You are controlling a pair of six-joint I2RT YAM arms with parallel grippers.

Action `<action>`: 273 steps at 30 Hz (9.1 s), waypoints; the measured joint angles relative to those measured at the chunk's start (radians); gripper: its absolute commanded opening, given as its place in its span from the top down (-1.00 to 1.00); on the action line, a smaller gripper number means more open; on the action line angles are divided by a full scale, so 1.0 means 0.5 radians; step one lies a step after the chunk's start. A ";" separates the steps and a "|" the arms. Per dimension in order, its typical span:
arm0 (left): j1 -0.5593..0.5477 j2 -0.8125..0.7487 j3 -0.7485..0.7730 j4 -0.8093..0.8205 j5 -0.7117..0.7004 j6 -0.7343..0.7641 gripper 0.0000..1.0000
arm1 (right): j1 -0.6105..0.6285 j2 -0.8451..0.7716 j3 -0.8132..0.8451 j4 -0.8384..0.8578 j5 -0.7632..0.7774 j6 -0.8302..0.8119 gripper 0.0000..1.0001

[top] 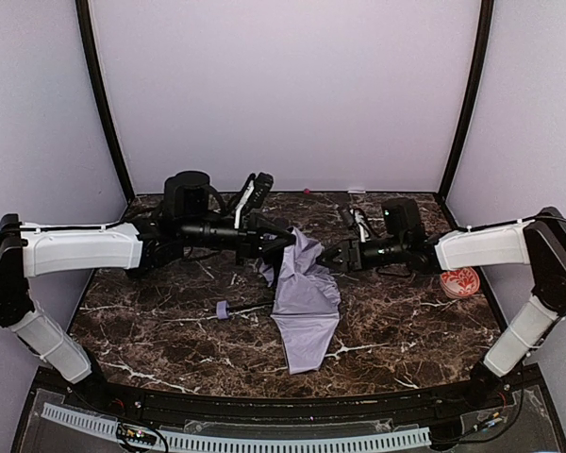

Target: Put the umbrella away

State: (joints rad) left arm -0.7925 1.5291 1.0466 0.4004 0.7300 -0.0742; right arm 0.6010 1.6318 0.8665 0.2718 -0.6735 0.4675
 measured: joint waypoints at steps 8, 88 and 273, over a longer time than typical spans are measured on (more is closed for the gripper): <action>0.198 -0.021 -0.275 -0.264 -0.289 0.063 0.73 | 0.042 -0.302 -0.099 -0.238 0.162 -0.168 0.00; 0.076 0.101 -0.436 0.092 -0.107 -0.210 -0.04 | 0.028 -0.099 -0.401 0.217 -0.100 -0.037 0.59; 0.285 1.178 0.732 -0.670 -0.030 0.504 1.00 | -0.299 0.151 0.373 -0.544 0.233 -0.554 -0.68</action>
State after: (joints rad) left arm -0.6498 2.1181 1.4124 0.0654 0.7151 0.1776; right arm 0.4515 1.7073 1.0531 -0.0002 -0.5568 0.1905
